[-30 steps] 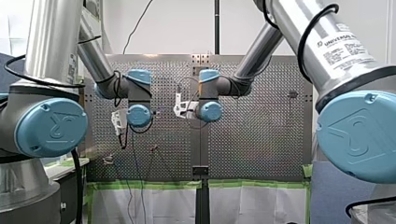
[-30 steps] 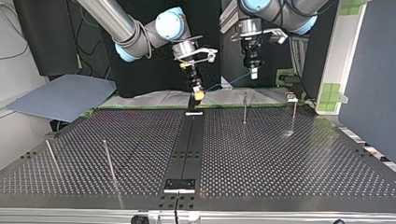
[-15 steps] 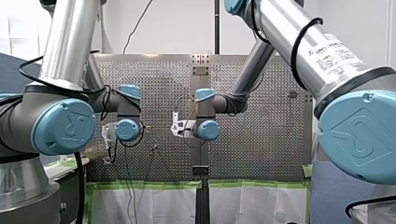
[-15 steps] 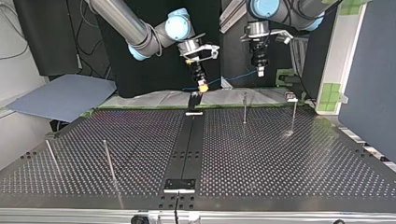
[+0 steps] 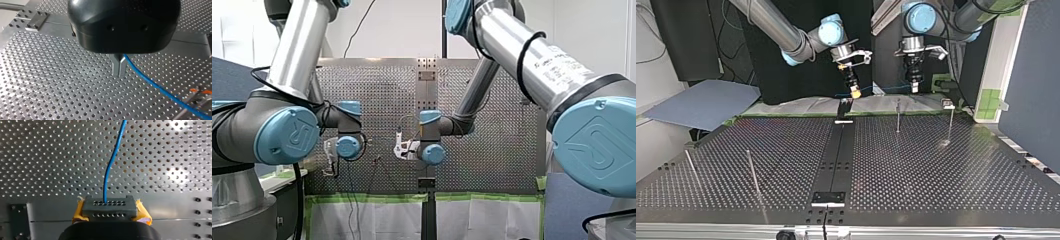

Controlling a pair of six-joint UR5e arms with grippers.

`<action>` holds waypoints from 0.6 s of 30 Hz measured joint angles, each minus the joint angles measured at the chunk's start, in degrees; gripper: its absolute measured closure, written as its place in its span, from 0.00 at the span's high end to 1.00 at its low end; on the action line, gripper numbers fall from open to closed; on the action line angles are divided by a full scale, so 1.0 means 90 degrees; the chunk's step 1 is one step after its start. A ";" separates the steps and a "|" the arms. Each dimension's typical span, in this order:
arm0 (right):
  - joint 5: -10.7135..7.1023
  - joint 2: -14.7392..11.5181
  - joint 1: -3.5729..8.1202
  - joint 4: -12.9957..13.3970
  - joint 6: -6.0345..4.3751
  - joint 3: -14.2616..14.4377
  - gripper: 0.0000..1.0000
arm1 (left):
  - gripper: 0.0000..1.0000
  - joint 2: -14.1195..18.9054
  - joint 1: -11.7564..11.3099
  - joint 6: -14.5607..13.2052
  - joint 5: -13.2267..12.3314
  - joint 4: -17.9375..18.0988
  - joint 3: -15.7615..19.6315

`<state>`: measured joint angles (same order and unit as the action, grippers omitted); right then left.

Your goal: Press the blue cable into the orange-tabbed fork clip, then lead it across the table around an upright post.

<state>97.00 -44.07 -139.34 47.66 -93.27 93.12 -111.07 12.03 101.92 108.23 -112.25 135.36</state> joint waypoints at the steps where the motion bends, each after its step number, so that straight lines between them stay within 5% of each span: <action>1: -0.0001 0.0047 0.0000 0.0016 0.0000 -0.0011 0.00 | 0.00 -0.0044 -0.0006 0.0033 -0.0020 0.0044 -0.0044; 8: -0.0005 0.0412 0.0018 0.0063 -0.0007 -0.0072 0.00 | 0.00 -0.0411 -0.0058 0.0301 -0.0052 0.0411 -0.0295; 18: -0.0006 0.0948 0.0128 0.0060 -0.0010 -0.0089 0.00 | 0.00 -0.0942 -0.0072 0.0452 0.0188 0.0945 -0.0105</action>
<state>96.95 -35.54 -138.19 48.20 -93.36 92.31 -119.55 11.38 105.98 109.92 -103.74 134.42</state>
